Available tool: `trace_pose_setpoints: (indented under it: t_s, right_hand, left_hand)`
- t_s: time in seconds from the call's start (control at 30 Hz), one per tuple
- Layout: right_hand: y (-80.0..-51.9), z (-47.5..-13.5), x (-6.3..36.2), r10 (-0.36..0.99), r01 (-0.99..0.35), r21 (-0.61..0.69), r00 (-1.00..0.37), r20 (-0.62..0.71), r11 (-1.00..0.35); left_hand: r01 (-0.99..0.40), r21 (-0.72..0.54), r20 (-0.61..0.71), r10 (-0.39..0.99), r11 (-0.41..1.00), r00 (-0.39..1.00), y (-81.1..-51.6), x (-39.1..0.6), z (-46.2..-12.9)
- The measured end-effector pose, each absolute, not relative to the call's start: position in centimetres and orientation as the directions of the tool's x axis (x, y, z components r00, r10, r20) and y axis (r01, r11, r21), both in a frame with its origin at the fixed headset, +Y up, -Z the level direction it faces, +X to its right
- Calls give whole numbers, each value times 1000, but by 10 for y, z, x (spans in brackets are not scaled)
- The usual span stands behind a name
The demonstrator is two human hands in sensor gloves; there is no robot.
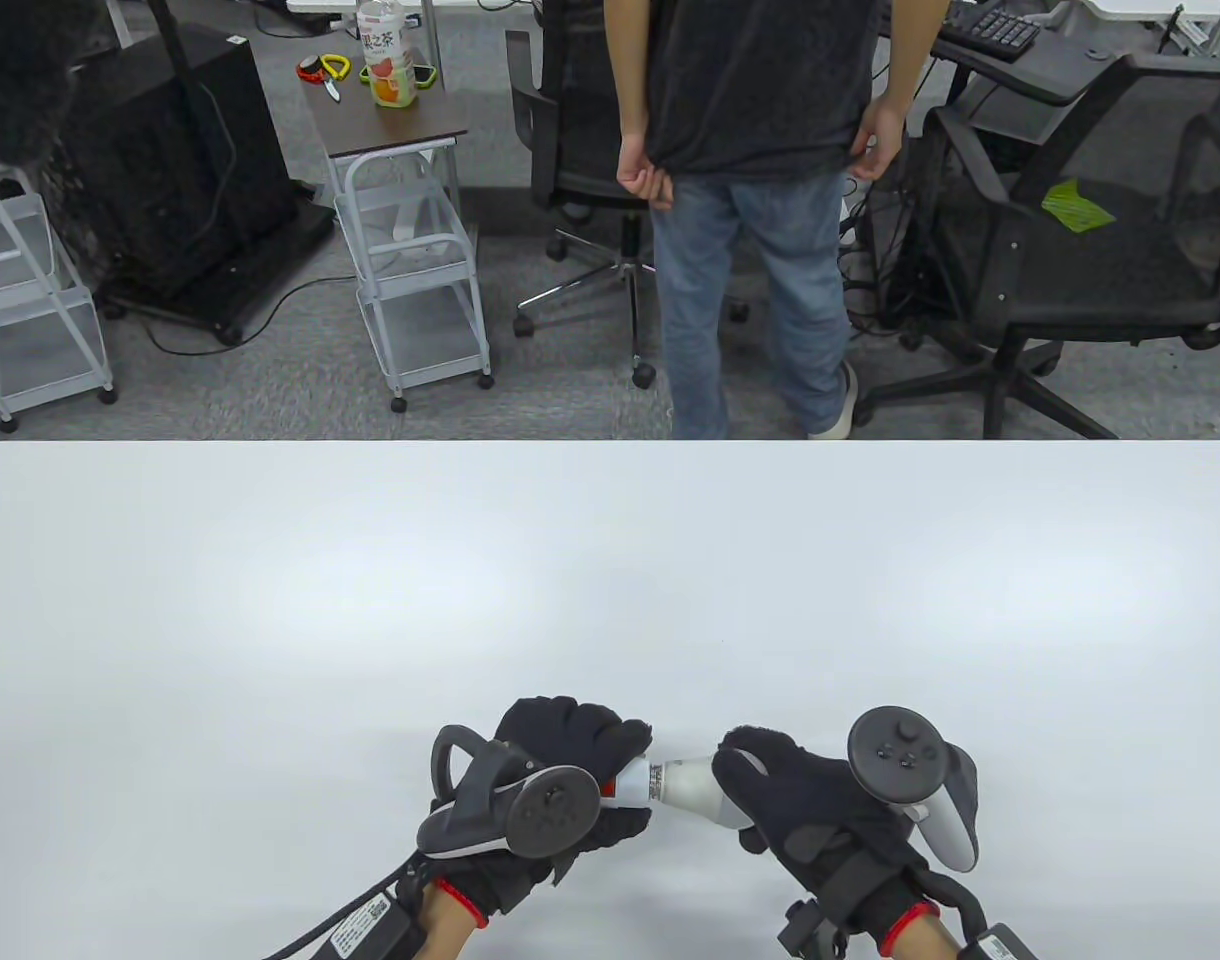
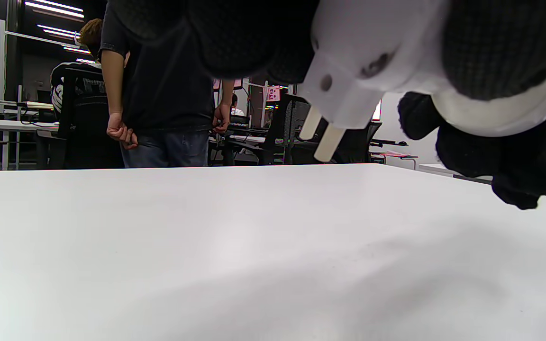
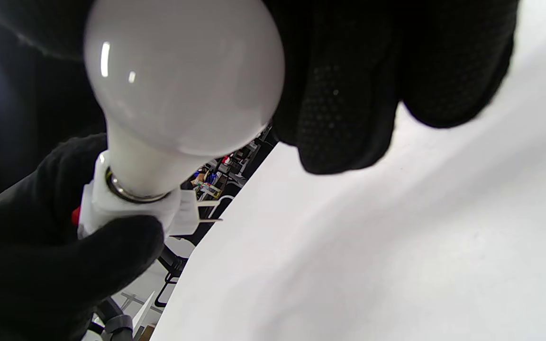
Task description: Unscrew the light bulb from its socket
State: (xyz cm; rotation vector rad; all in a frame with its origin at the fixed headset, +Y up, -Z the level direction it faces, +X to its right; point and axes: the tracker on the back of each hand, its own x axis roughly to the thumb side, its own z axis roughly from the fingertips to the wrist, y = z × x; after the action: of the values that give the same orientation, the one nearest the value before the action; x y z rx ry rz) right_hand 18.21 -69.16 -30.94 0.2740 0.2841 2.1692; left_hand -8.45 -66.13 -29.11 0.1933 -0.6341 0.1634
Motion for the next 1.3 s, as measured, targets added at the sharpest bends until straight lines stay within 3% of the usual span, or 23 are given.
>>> trace_pose_setpoints:
  t_s: [0.53,1.1,1.3]
  right_hand:
    - [-685,-306,171,800,-730,332,-568,192,-597]
    - [-698,-312,180,872,-798,366,-479,96,-479]
    - [-696,-312,178,864,-784,375,-490,114,-494]
  left_hand:
    - [-218,93,576,126,971,807,-664,-91,-296]
    - [-212,103,593,111,972,798,-665,-89,-296]
    - [-211,94,589,117,973,800,-666,-90,-296]
